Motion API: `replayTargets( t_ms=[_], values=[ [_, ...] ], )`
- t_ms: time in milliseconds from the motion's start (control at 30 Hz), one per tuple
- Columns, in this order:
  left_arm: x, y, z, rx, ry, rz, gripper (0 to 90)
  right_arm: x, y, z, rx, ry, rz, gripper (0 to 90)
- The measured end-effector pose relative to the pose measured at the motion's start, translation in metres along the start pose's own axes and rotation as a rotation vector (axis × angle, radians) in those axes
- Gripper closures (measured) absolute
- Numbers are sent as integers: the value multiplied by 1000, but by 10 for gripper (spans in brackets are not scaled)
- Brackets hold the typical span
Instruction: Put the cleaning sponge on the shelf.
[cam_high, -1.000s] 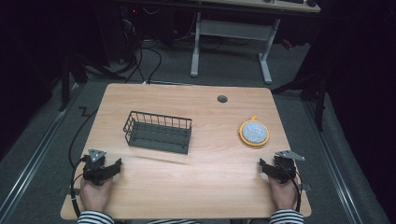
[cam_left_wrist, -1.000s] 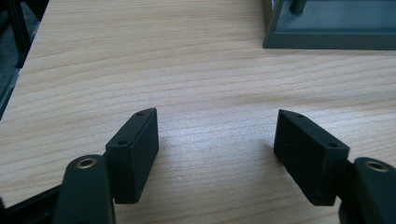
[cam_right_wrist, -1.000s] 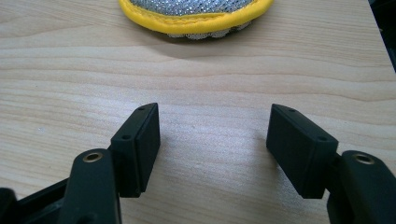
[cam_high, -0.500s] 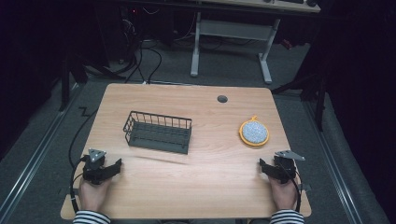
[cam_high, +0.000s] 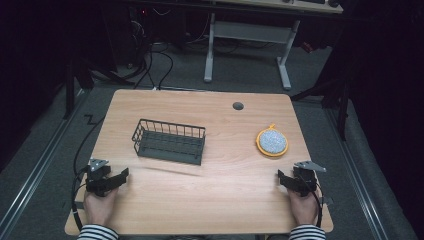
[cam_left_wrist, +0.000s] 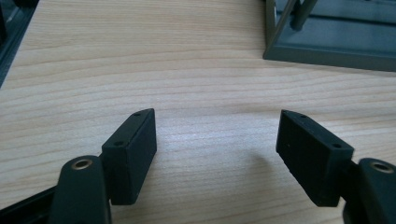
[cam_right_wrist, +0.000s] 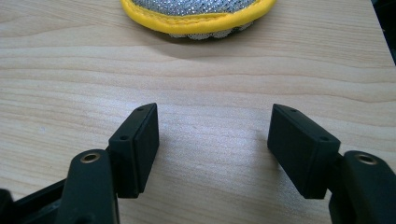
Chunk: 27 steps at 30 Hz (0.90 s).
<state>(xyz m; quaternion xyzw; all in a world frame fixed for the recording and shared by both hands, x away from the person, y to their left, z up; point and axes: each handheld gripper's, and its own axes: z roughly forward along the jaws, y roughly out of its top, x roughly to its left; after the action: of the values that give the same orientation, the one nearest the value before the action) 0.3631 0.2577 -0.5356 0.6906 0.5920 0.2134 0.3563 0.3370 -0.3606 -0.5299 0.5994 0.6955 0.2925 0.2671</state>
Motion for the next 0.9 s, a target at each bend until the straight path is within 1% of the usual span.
replayTargets(
  t_ms=[200,267,300,333,367,433,467,500,533,567,600,633,667,700,733,767,833,867,900],
  values=[
    [2,2,-3,3,-9,-4,308,1,0,0,4,-2,6,338],
    [3,3,-7,-10,-28,-26,314,1,0,0,4,-2,3,339],
    [3,3,-7,-10,-28,-26,314,1,0,0,4,-2,3,339],
    [2,6,-10,-13,-46,-30,314,1,0,0,4,-2,5,338],
    [2,8,-12,-11,-54,-27,315,1,0,0,4,-2,5,338],
    [1,10,-13,-12,-60,-20,321,1,0,0,4,-2,4,338],
    [-1,15,-16,-12,-69,-11,323,1,0,0,4,-2,5,338],
    [-1,15,-16,-12,-69,-11,328,1,0,0,4,-2,5,338],
    [-2,21,-19,-14,-81,-5,333,1,0,0,4,-2,3,338],
    [-2,21,-19,-14,-81,-5,335,1,0,0,4,-2,4,337],
    [-3,28,-22,-21,-87,-1,340,1,0,0,4,-1,3,337],
    [-3,28,-22,-21,-87,-1,343,1,0,0,4,-1,3,337],
    [-4,36,-26,-27,-93,5,346,1,0,0,5,-1,4,337],
    [-4,36,-26,-27,-93,5,347,1,0,0,5,-1,4,337],
    [-5,44,-30,-33,-101,7,348,1,0,0,4,-1,3,336],
    [-5,44,-30,-33,-101,7,349,1,0,0,4,-1,3,336],
    [-5,57,-35,-37,-118,11,355,1,0,0,4,0,0,334],
    [-5,57,-35,-37,-118,11,356,0,0,0,3,0,-3,334],
    [-5,64,-37,-39,-122,11,362,0,0,0,3,1,-4,331]
  ],
)
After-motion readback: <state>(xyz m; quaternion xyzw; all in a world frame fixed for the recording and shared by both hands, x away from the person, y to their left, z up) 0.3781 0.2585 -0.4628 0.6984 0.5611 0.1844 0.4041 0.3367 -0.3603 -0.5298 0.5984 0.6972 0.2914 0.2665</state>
